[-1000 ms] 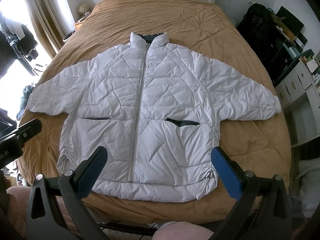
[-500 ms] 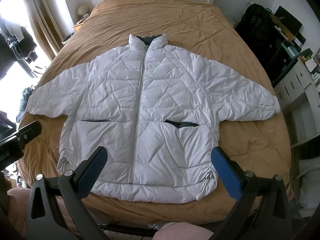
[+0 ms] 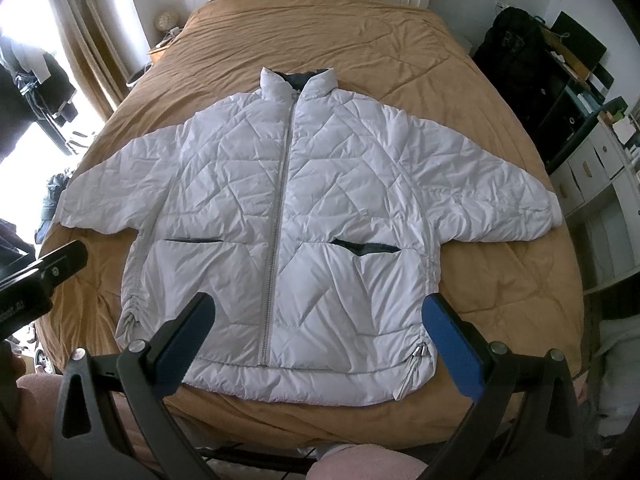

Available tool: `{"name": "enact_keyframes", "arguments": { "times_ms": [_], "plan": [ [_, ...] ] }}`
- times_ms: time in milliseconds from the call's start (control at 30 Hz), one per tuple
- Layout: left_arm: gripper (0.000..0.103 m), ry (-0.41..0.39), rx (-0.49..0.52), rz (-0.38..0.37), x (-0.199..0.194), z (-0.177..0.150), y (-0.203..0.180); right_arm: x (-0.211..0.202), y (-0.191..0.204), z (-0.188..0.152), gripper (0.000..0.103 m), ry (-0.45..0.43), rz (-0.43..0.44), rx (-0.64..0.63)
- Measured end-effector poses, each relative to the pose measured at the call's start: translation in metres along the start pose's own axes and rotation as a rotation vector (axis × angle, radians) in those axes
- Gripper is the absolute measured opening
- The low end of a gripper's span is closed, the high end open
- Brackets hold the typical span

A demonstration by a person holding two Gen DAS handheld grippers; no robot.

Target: Fold large clothes

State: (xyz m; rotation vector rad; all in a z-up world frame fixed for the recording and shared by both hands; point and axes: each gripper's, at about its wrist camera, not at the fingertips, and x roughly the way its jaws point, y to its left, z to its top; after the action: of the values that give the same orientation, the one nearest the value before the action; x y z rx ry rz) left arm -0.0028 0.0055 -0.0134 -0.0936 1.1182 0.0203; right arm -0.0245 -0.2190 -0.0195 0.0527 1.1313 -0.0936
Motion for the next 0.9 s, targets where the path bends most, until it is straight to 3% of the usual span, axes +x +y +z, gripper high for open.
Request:
{"name": "enact_keyframes", "arguments": {
  "times_ms": [900],
  "plan": [
    [0.103, 0.006, -0.004, 0.001, 0.0023, -0.0033, 0.0074, 0.0014, 0.0043, 0.0005, 0.103, 0.005, 0.001, 0.001]
  ]
}}
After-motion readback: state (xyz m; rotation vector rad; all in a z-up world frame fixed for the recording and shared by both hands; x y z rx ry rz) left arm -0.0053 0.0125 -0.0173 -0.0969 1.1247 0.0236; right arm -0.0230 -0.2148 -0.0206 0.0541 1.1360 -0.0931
